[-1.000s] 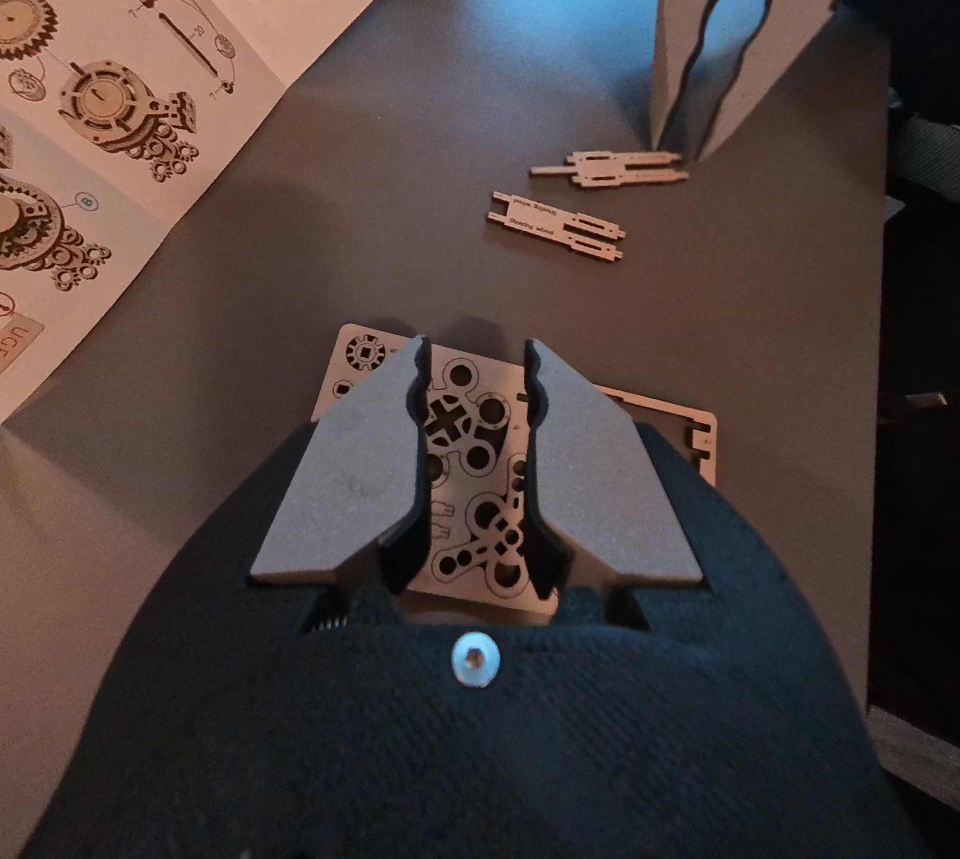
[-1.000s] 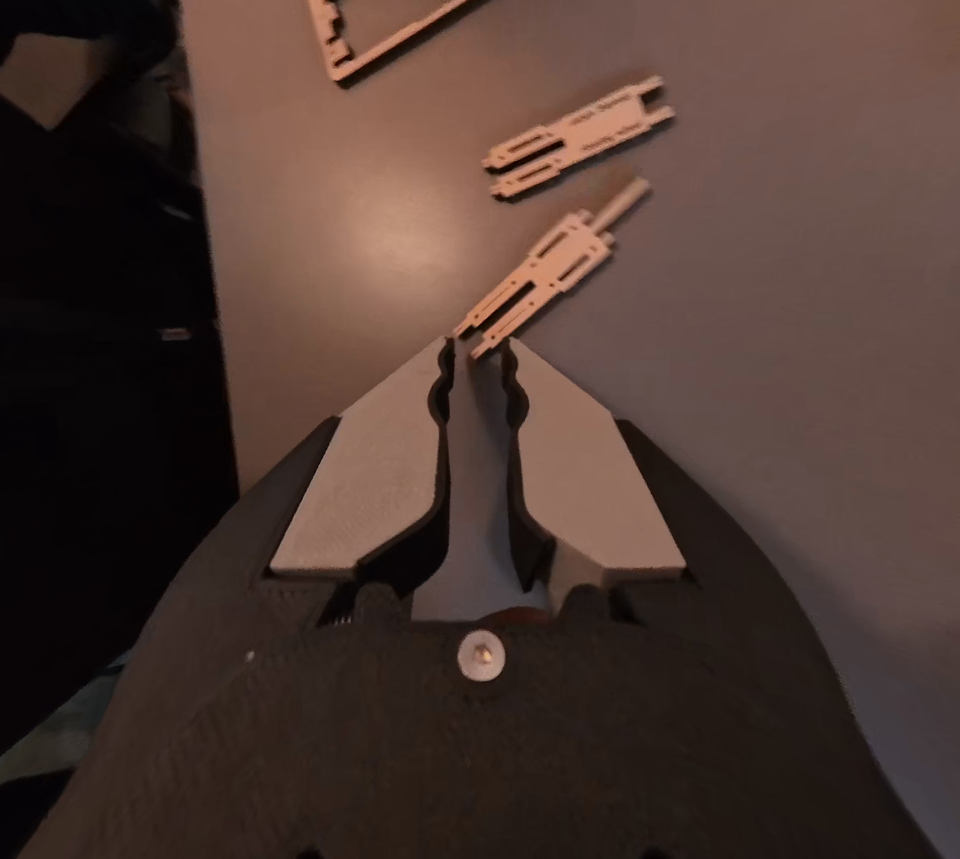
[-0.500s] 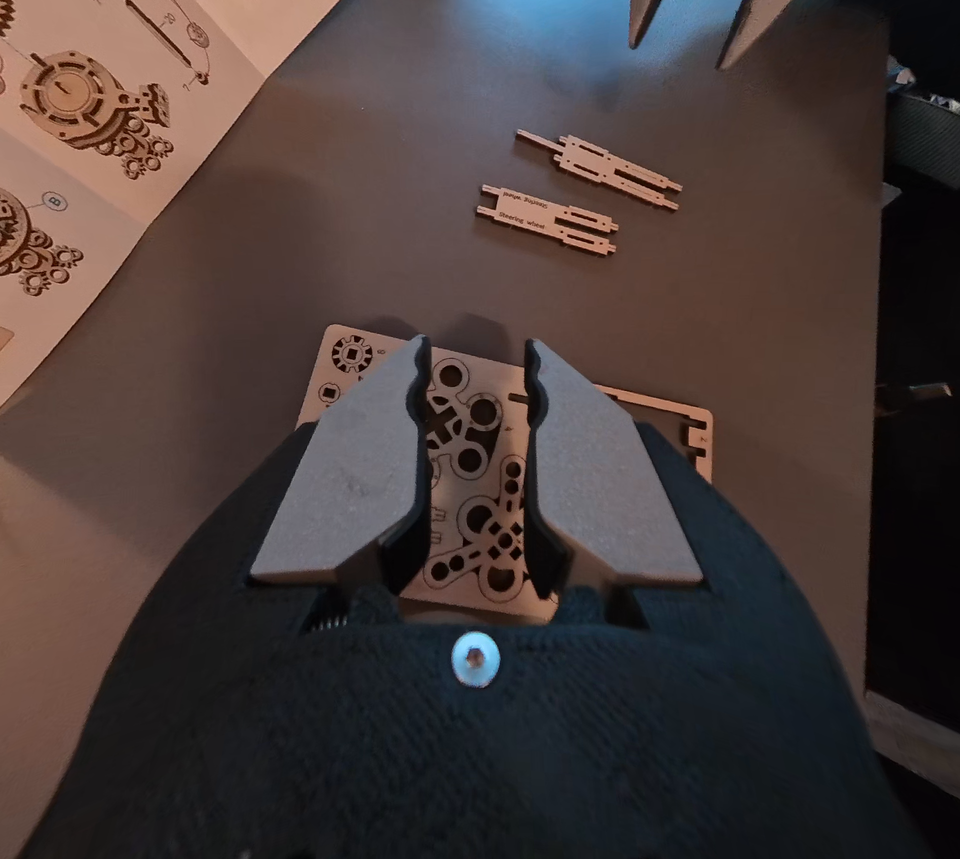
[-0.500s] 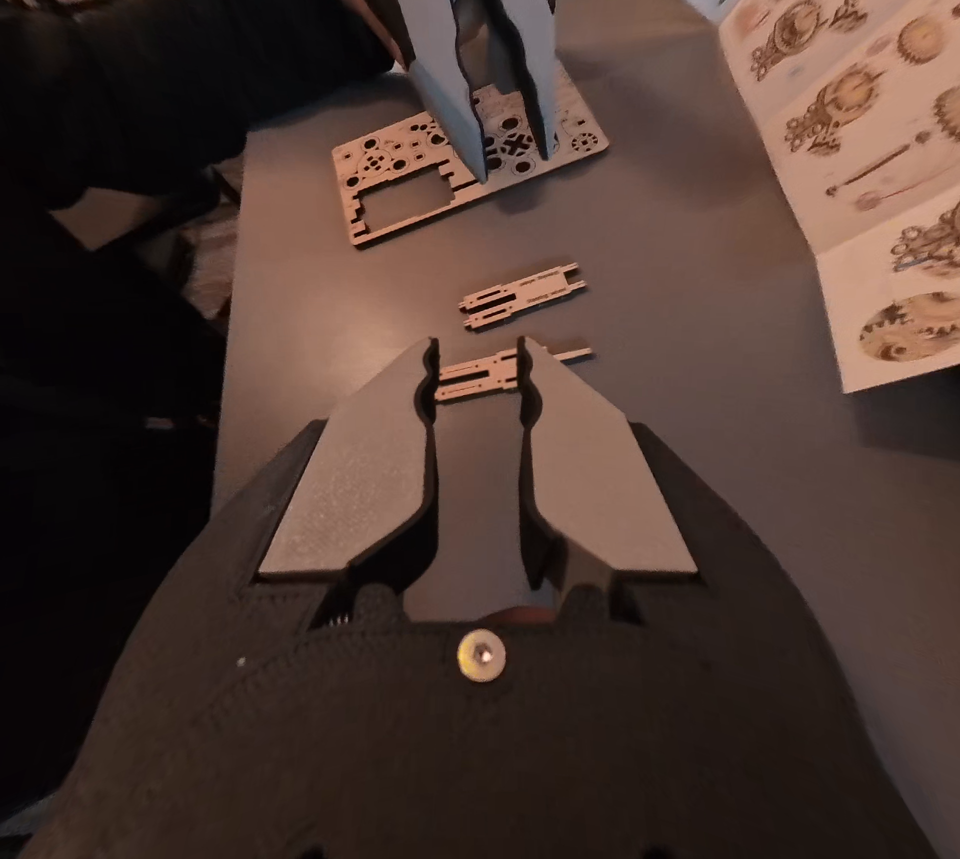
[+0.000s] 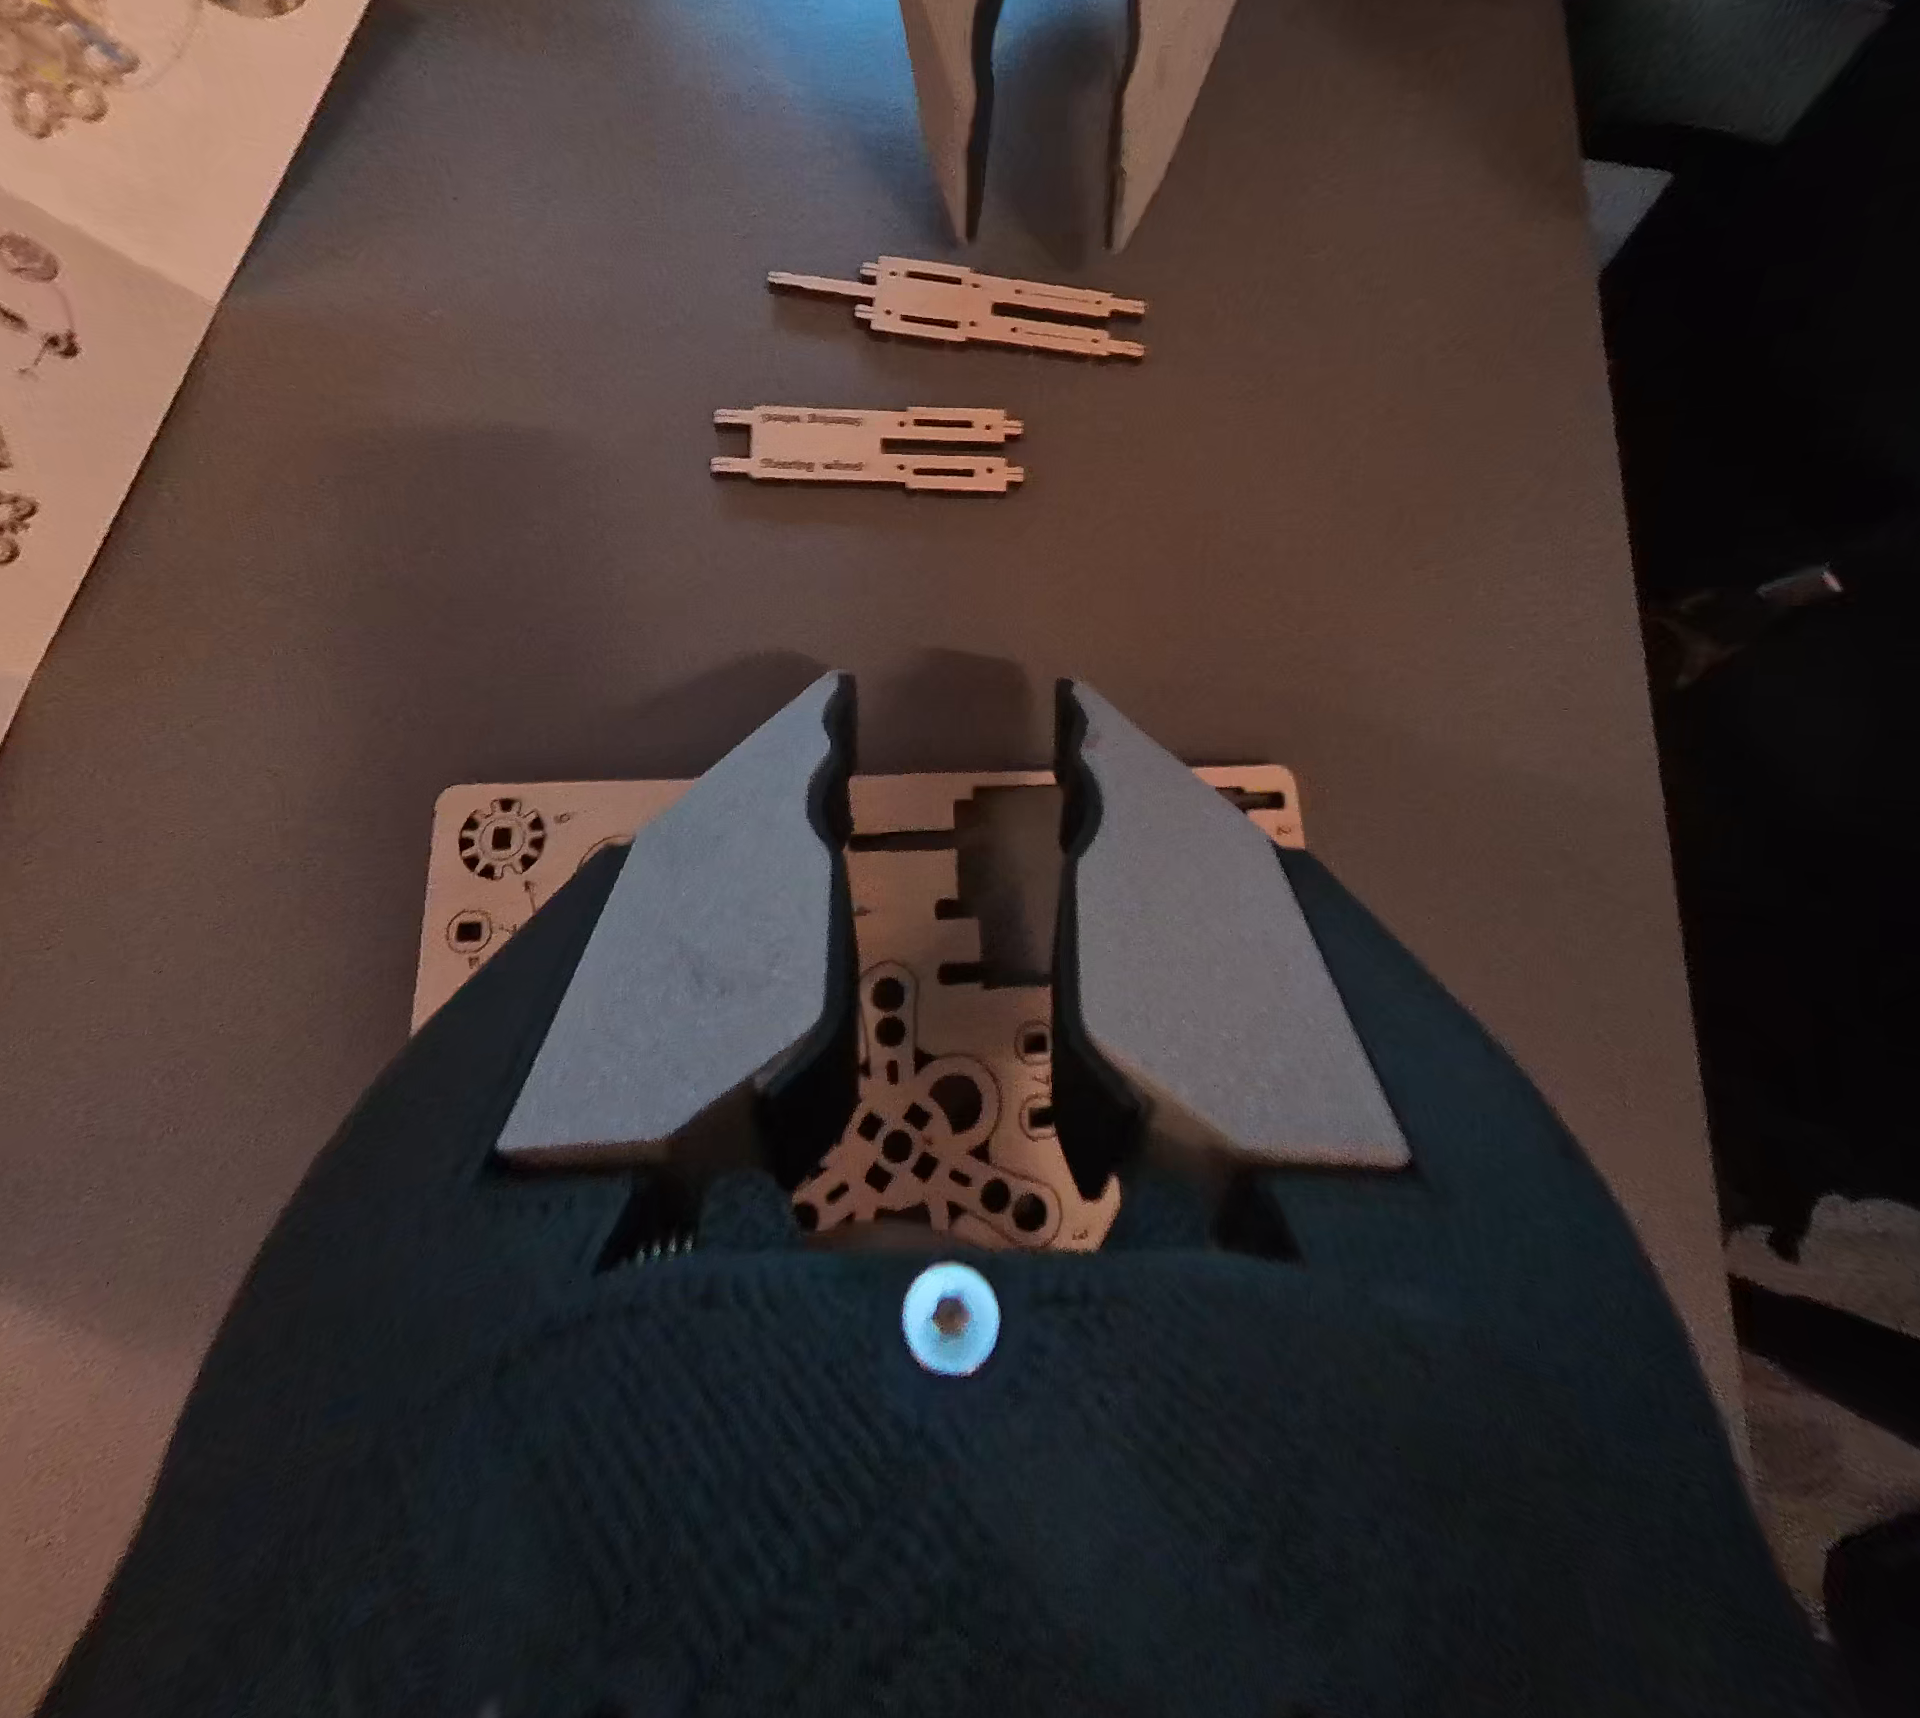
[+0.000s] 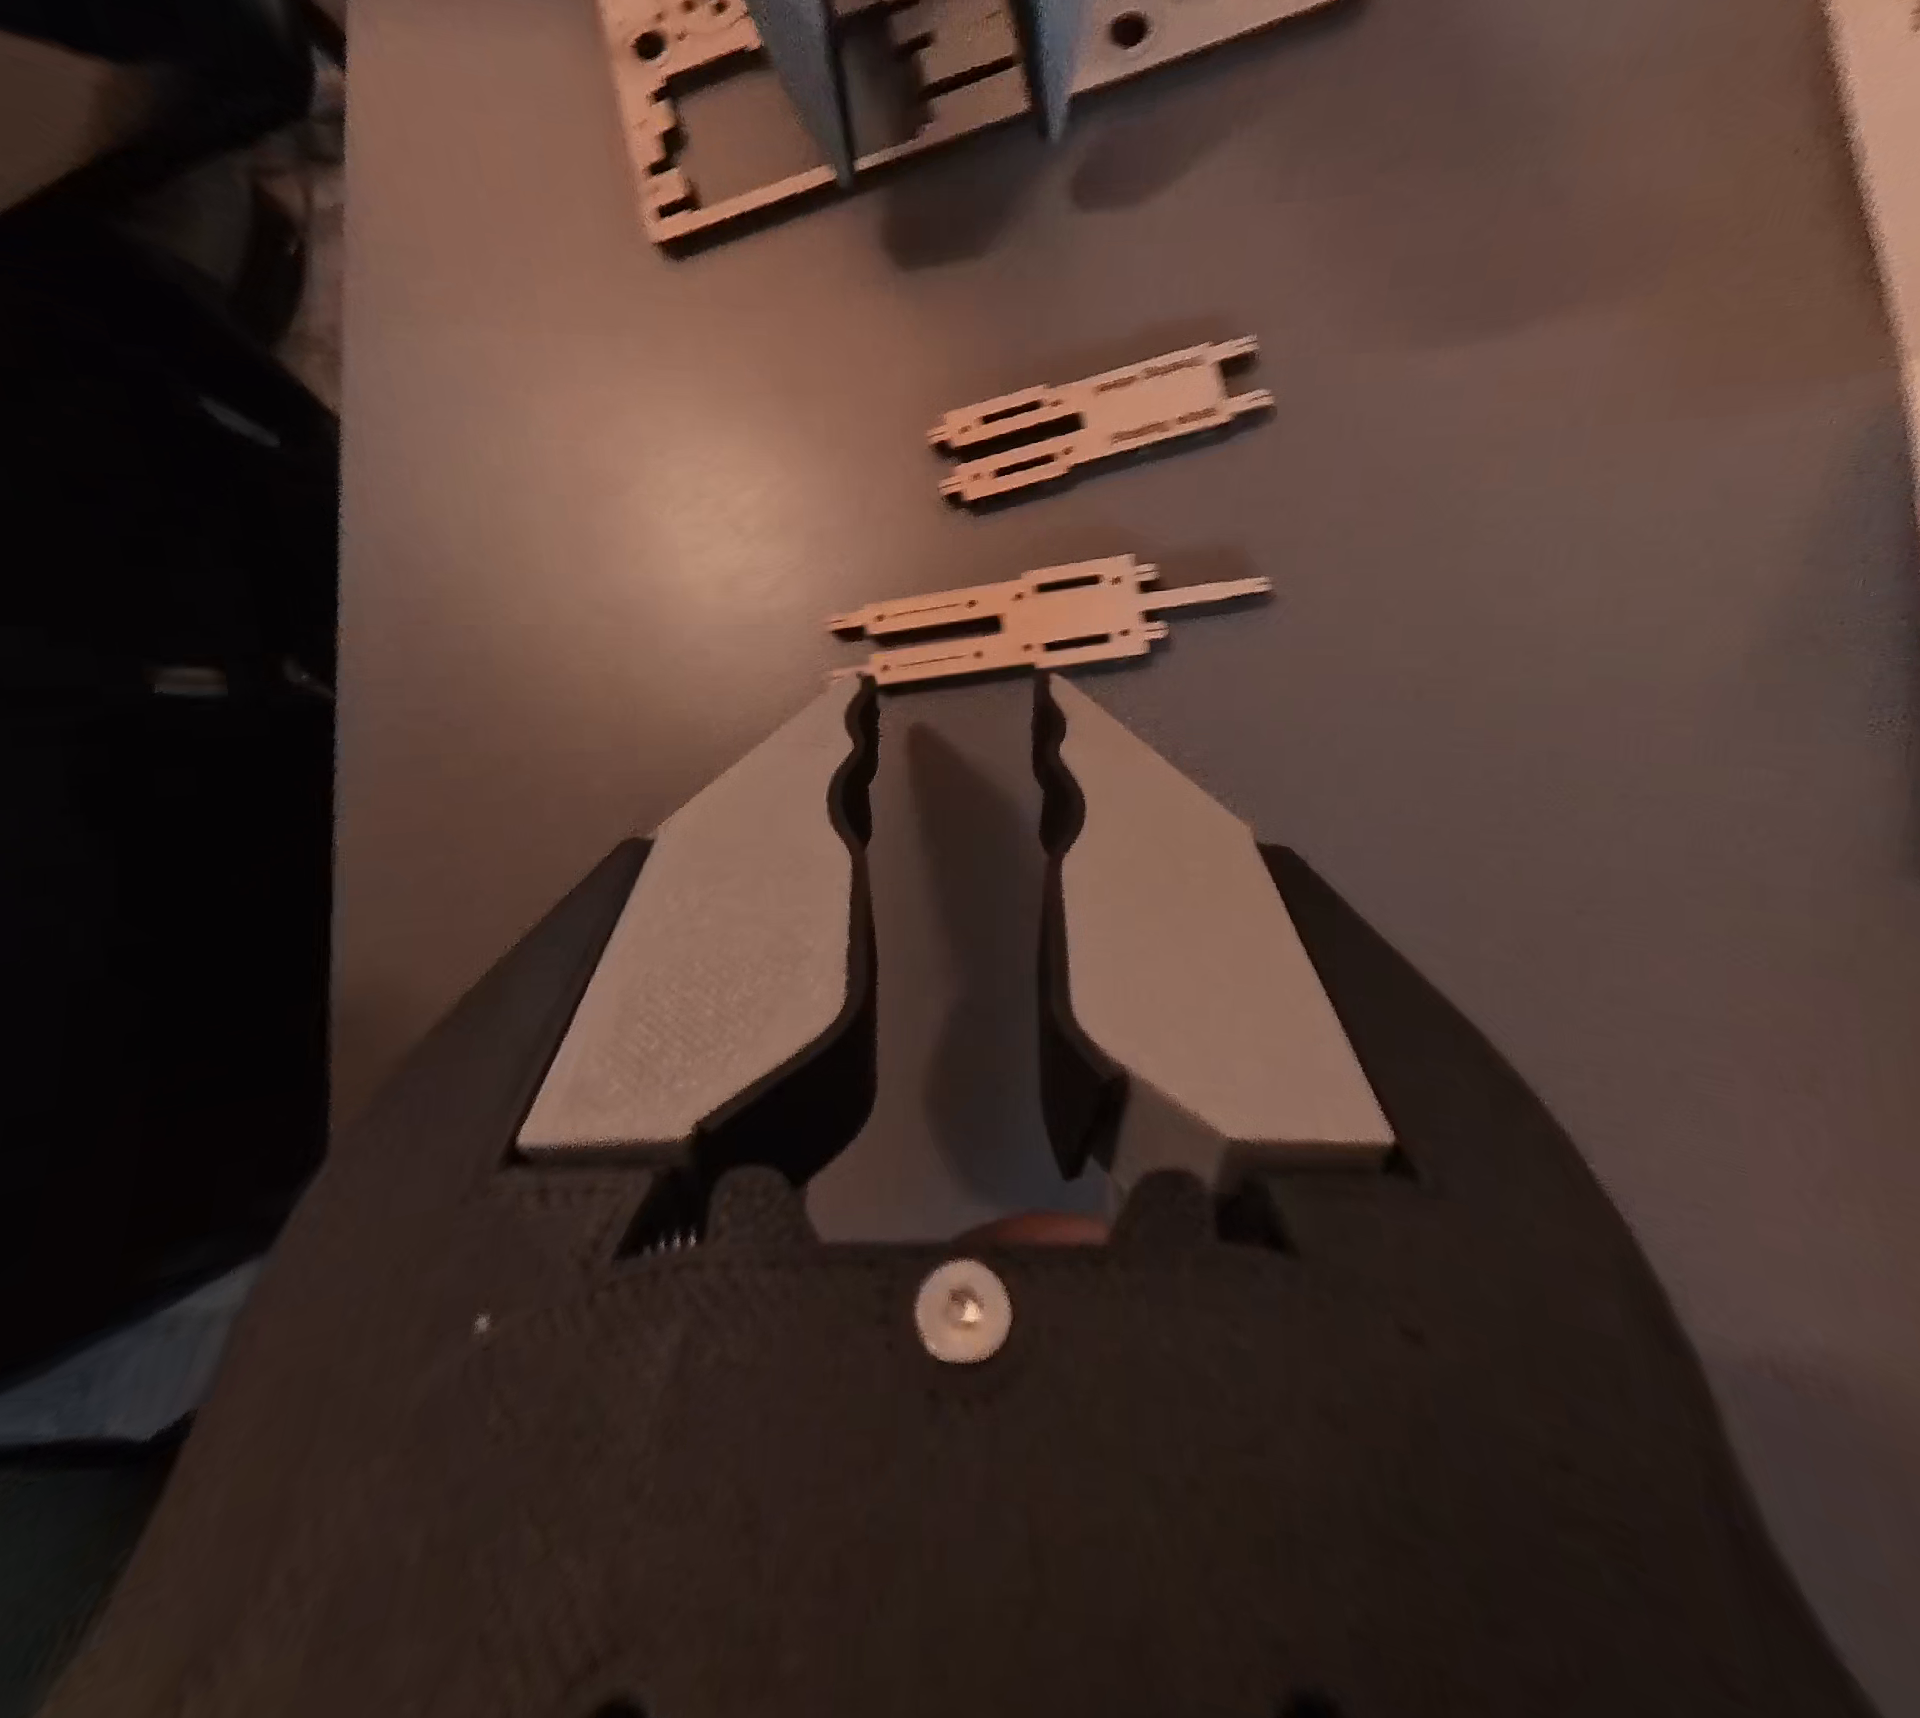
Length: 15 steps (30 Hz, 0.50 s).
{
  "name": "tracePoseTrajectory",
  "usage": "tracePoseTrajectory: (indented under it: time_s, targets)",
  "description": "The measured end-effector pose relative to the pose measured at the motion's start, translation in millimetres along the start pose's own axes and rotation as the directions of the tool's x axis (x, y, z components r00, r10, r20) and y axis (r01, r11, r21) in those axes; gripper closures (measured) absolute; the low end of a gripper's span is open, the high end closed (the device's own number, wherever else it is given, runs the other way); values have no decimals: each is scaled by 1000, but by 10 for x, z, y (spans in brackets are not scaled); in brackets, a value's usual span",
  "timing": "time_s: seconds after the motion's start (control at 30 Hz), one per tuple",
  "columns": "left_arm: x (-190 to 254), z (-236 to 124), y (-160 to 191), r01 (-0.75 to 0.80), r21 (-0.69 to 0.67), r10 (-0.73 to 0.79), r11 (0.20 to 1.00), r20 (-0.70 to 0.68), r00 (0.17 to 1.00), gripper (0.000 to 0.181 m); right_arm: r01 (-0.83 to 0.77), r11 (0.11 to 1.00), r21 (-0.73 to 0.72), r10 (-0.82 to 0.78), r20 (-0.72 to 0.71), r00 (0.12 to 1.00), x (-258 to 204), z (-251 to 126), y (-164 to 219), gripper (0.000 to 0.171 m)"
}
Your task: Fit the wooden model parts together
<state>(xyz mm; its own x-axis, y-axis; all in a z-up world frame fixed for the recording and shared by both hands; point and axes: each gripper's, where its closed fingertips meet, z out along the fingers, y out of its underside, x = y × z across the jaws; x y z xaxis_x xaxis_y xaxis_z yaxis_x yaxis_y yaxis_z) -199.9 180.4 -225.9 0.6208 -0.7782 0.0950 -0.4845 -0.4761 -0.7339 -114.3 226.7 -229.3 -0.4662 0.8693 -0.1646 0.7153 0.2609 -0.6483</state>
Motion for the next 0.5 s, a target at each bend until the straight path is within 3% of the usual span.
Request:
tracePoseTrajectory:
  time_s: [0.13,0.33,0.5]
  targets:
    - [69,21,-31,-66,7,66,998,-5,998,147,38,999,36,-41,74,996,-164,-32,-69,144]
    - [98,83,-52,-126,3,126,992,12,992,148,17,1000,-3,-17,9,1000,-13,-21,13,144]
    - [65,147,12,-135,-39,136,990,28,990,149,45,999,-12,-44,60,997,-169,117,-17,146]
